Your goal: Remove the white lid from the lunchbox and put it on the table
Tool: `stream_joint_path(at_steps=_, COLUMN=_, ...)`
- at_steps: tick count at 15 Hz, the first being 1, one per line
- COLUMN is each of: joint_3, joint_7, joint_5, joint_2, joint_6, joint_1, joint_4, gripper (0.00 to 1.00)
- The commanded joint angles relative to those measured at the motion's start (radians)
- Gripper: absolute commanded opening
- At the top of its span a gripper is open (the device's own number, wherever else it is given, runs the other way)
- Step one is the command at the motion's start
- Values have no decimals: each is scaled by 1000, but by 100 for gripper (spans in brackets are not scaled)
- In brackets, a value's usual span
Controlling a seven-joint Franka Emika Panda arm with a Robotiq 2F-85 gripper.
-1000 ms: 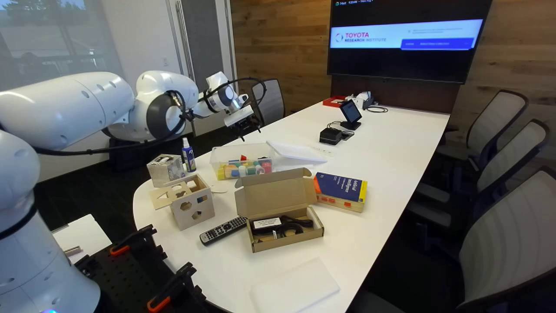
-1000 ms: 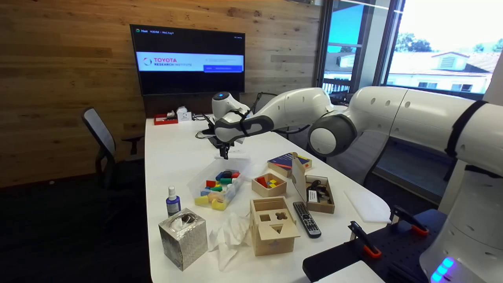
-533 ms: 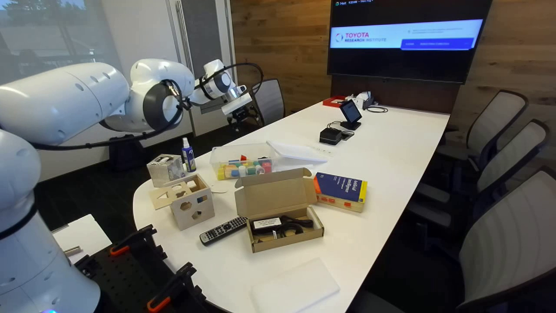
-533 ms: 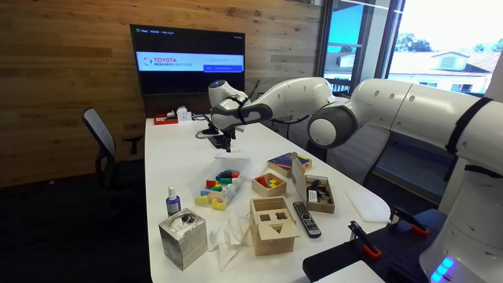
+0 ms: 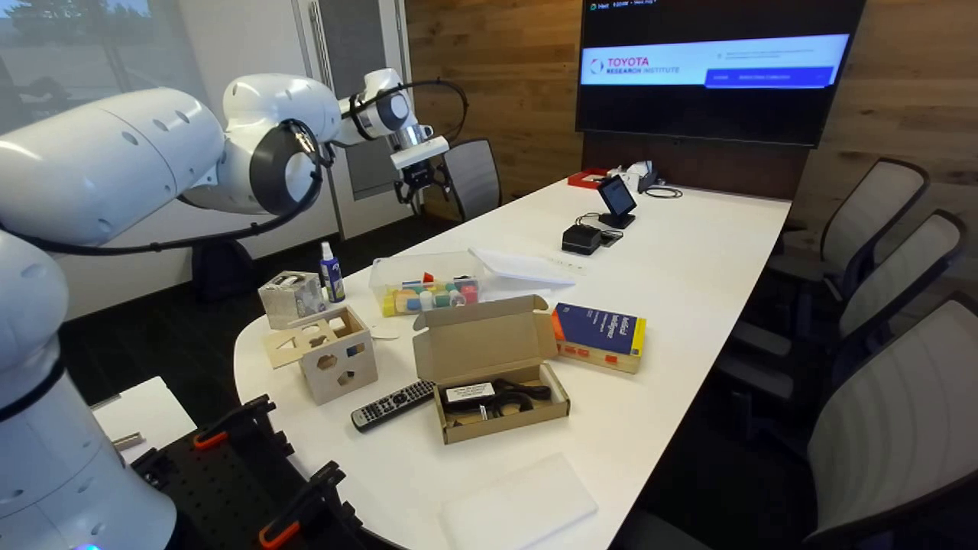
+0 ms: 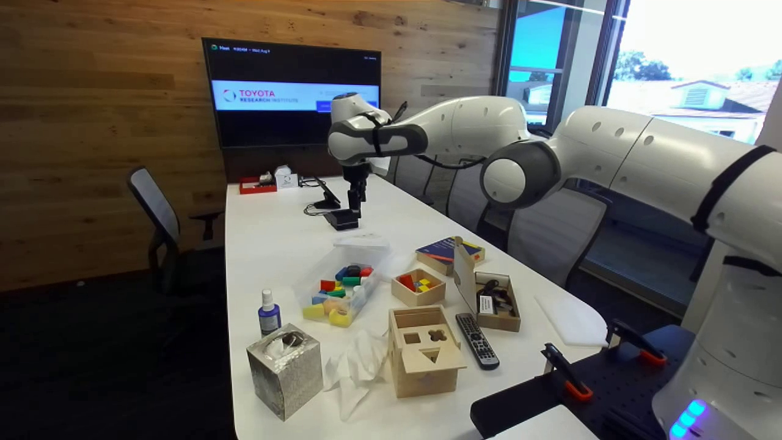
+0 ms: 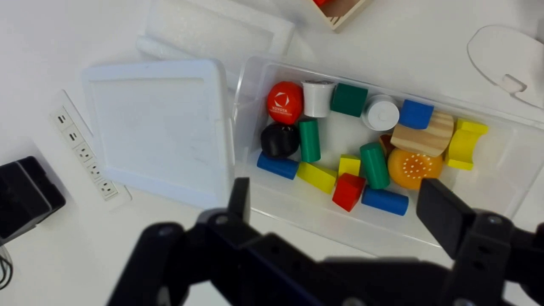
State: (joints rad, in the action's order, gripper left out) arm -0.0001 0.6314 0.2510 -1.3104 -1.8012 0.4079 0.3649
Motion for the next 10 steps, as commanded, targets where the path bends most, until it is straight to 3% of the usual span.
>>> stream_joint_path(at_steps=1, joint_3=23, joint_7=67, joint_5=-48, joint_2=67, joint_6=58, joint_1=-23, joint_4=41, gripper=100)
stream_joint_path(at_steps=10, joint_3=30, joint_7=108, joint_5=-85, joint_2=97, joint_6=77, joint_1=-60, joint_4=35, gripper=100)
